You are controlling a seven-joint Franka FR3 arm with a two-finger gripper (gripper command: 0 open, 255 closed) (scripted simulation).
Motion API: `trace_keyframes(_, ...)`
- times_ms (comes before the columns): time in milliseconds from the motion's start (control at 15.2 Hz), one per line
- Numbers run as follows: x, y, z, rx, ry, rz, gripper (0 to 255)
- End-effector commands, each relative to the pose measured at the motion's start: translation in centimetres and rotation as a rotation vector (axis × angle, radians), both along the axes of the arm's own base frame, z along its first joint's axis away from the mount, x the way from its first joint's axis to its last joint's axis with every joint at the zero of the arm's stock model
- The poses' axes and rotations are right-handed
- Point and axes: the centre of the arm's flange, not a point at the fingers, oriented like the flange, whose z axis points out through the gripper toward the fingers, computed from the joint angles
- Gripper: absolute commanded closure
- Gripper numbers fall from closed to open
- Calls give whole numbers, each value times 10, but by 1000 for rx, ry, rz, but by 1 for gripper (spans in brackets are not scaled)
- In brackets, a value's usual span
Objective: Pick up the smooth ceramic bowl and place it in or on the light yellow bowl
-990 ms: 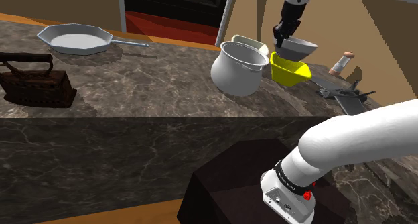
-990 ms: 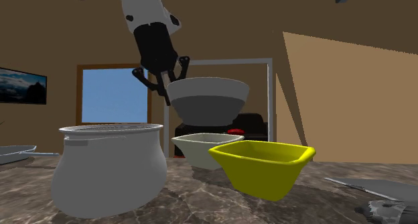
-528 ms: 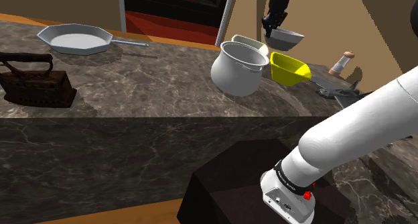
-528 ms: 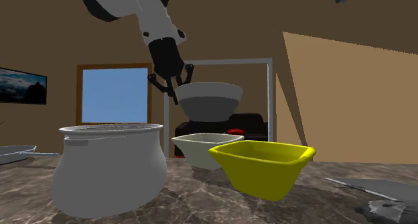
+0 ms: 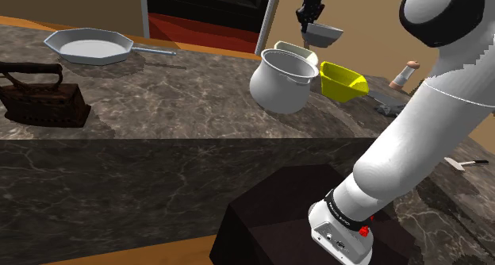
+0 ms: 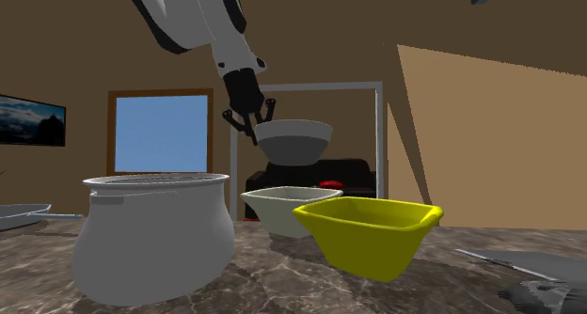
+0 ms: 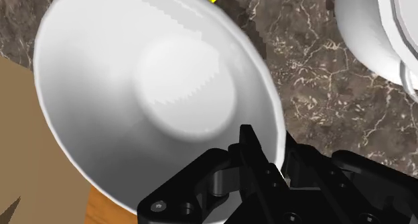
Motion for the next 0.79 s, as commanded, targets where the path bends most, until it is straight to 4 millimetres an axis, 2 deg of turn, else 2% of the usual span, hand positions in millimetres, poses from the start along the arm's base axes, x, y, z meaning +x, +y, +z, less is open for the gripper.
trace_keyframes(0,25,-13,1,-1,-1,1,255)
trace_keyframes(264,74,-33,4,-1,-1,1,255)
trace_keyframes(330,80,-35,4,-1,-1,1,255)
trace_keyframes(726,80,-35,-27,-1,-1,1,255)
